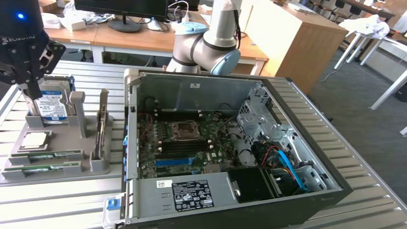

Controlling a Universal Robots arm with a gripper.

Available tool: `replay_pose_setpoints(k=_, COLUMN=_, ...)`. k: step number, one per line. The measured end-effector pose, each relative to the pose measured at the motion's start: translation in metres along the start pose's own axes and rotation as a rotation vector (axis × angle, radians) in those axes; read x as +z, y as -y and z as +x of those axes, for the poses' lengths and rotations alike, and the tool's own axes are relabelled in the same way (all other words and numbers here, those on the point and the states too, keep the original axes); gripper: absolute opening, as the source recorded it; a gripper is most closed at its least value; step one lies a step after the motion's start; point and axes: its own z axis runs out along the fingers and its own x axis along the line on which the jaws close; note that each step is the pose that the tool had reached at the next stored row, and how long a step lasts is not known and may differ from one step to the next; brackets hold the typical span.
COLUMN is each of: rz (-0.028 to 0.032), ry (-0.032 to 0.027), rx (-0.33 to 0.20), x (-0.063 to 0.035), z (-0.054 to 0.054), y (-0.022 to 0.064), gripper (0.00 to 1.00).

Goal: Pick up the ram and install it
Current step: 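Pick up the ram and move it above insertion slot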

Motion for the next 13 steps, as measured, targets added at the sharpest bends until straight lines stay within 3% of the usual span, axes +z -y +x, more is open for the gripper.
replay_pose_setpoints(k=13, rz=0.0023, ry=-0.0054, rx=-0.133, x=0.0000, z=0.0000, y=0.0000, gripper=0.10)
